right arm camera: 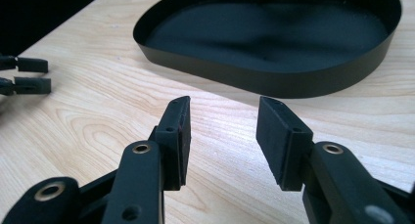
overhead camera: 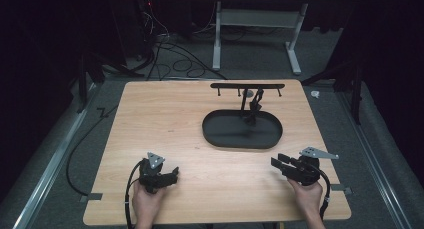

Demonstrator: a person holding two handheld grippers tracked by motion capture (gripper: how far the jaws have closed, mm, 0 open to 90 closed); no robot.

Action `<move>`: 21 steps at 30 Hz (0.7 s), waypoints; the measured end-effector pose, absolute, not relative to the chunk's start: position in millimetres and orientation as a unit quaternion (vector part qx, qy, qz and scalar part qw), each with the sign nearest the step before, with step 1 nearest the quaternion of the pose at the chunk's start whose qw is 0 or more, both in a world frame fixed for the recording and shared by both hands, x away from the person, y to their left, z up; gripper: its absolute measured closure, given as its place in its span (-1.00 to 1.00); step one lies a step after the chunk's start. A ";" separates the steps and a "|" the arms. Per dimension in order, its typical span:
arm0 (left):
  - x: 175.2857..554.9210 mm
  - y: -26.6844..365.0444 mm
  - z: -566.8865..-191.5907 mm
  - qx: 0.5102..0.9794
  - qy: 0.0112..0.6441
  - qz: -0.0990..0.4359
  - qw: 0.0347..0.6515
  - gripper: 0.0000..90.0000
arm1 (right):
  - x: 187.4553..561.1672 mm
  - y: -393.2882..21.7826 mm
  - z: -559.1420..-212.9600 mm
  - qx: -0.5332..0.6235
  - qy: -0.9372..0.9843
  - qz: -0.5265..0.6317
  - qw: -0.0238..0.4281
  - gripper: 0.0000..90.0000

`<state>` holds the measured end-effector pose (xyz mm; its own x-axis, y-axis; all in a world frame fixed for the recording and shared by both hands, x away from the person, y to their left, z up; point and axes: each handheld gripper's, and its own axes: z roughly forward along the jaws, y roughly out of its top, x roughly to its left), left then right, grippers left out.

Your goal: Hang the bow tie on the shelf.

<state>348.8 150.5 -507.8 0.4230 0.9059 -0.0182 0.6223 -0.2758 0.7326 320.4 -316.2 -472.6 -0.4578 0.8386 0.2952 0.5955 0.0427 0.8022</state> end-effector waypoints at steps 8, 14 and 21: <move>348.8 150.5 -507.8 0.771 0.495 0.208 0.341 -0.59 | 328.5 -306.9 -484.3 0.505 0.726 0.446 0.135 0.26; 348.8 150.5 -507.8 0.771 0.495 0.208 0.342 -0.59 | 334.8 -296.4 -494.5 0.504 0.747 0.404 0.155 0.19; 348.8 150.4 -507.8 0.771 0.495 0.208 0.342 -0.59 | 337.0 -283.9 -501.4 0.488 0.774 0.354 0.194 0.11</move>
<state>348.8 150.4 -507.8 0.4229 0.9060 -0.0182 0.6221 -0.2757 0.7328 337.0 -283.9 -501.4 -0.4481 0.8928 0.0462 0.6182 0.2721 0.7374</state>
